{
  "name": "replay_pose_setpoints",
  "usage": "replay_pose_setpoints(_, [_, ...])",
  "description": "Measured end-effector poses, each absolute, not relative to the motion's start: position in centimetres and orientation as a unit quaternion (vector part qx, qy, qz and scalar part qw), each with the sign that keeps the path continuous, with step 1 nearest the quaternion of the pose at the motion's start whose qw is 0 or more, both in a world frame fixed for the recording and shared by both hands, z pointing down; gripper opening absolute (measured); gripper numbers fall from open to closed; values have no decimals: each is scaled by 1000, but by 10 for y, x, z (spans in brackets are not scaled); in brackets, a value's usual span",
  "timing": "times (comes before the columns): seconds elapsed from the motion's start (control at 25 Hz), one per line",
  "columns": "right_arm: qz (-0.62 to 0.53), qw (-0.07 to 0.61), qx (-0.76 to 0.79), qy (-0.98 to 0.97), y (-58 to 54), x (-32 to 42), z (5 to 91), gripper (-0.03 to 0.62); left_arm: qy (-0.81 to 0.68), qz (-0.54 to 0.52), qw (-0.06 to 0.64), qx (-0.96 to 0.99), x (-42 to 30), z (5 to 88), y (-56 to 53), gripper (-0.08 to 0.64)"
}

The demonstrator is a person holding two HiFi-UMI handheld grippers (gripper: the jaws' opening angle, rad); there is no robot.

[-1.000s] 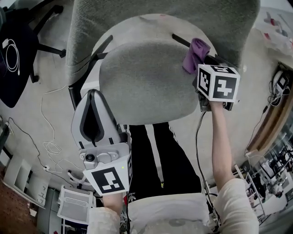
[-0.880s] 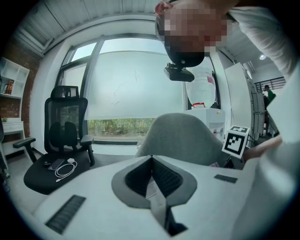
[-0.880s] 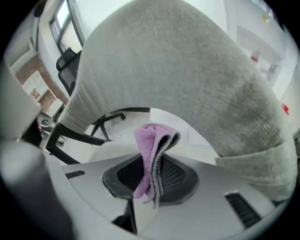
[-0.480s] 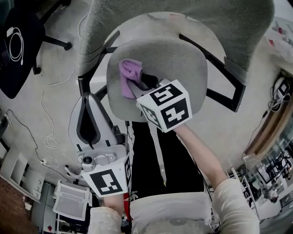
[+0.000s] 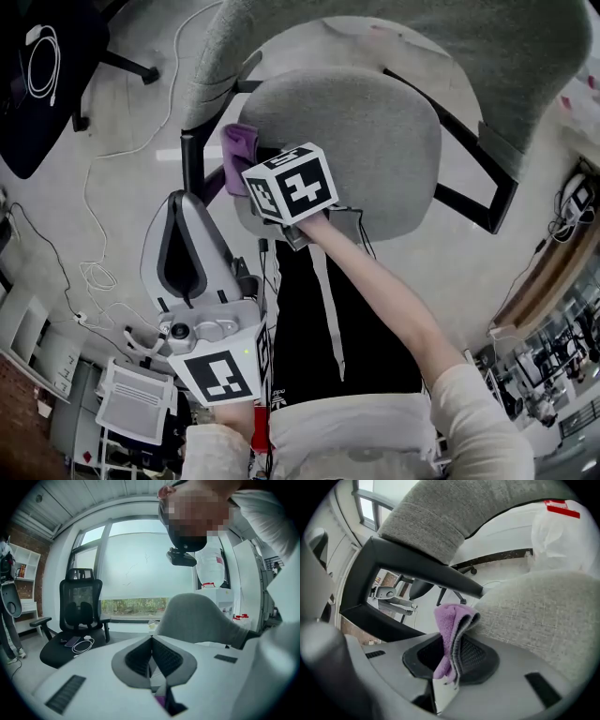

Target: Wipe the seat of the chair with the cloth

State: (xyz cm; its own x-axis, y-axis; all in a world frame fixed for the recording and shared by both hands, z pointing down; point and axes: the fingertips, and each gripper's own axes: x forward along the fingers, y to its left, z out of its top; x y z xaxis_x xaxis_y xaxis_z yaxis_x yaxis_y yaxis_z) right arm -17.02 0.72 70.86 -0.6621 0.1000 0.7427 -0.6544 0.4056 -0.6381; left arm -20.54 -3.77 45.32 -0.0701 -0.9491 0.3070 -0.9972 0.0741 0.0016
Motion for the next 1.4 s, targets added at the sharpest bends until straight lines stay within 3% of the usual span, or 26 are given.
replay_pose_setpoints(0.4, [484, 396, 208, -752, 5, -122, 716, 87, -706, 99, 112, 693, -185, 450, -47, 12])
replay_pose_setpoints(0.88, [462, 435, 291, -716, -8, 6, 719, 87, -674, 101, 112, 723, -155, 453, -61, 12])
replay_pose_setpoints(1.4, [400, 525, 378, -650, -18, 149, 712, 87, -654, 106, 108, 741, -134, 451, -71, 12])
